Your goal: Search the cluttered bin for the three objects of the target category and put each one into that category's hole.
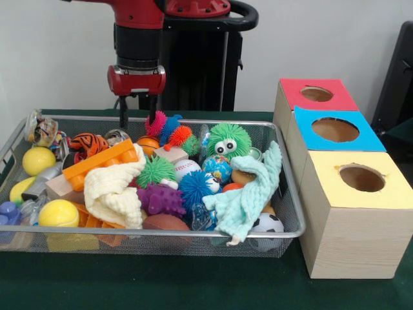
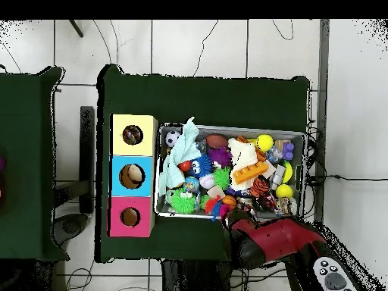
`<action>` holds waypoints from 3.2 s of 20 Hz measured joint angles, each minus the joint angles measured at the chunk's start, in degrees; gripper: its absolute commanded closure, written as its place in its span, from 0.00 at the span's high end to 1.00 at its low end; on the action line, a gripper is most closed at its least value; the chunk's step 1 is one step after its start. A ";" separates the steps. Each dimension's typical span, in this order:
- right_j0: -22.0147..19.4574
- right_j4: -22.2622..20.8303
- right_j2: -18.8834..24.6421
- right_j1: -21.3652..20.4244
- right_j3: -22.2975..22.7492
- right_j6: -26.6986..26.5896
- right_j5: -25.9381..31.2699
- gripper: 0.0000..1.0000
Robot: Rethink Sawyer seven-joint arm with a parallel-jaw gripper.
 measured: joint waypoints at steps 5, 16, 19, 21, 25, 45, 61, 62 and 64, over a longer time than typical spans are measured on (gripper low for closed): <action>-1.48 0.55 0.19 -0.31 0.75 0.00 0.19 1.00; -5.60 1.32 0.91 -2.01 1.21 0.00 2.55 1.00; -5.95 1.30 1.26 -2.58 1.21 0.00 2.65 1.00; -5.94 1.29 1.37 -2.84 1.23 0.00 2.65 1.00; -5.53 1.29 1.49 -3.70 1.22 0.00 2.65 1.00; -3.02 -1.06 1.50 -3.84 0.65 0.00 2.65 1.00; -2.83 -8.06 -0.59 0.91 -3.34 0.00 1.71 1.00; -2.61 -9.04 -1.26 1.40 -3.92 0.00 1.20 1.00; -2.37 -9.76 -1.88 1.82 -4.37 0.00 0.72 1.00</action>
